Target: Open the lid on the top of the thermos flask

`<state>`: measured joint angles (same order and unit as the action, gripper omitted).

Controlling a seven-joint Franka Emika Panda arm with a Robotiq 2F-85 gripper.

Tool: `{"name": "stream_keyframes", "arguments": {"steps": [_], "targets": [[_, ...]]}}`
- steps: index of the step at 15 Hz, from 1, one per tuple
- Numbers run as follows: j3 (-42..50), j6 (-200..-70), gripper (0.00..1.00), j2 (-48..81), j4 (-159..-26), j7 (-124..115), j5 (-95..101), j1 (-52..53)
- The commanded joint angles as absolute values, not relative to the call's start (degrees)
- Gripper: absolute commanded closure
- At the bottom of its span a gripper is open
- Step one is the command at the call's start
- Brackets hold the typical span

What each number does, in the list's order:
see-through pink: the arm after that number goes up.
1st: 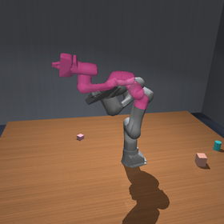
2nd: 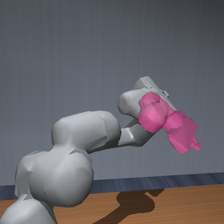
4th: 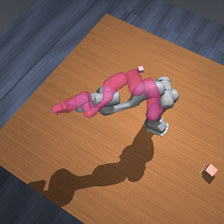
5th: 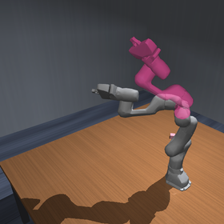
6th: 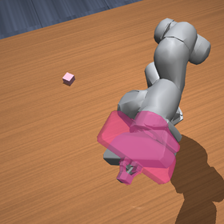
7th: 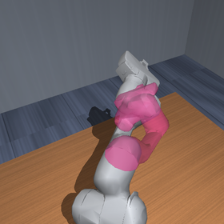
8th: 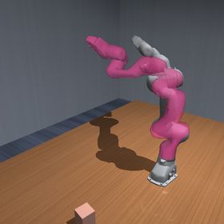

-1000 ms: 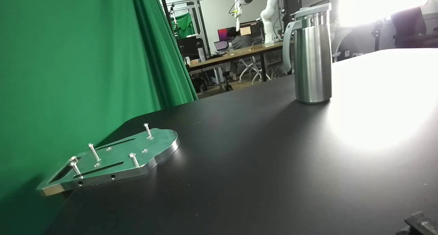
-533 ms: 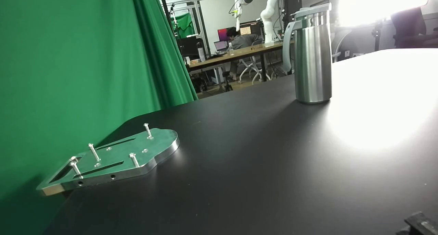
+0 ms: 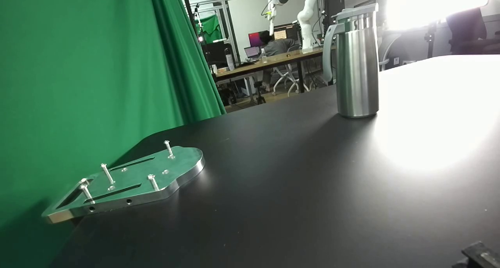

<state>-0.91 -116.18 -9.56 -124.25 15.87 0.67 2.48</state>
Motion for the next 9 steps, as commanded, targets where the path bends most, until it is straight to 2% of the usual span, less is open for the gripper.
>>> {"name": "stream_keyframes", "arguments": {"steps": [1, 9], "targets": [[-0.8, -116.0, 0.99, -9.5, -124.0, 15.8, 0.8, 2.6], [-1.4, -118.2, 1.00, -5.8, -120.9, 15.8, 0.6, 3.1]]}}
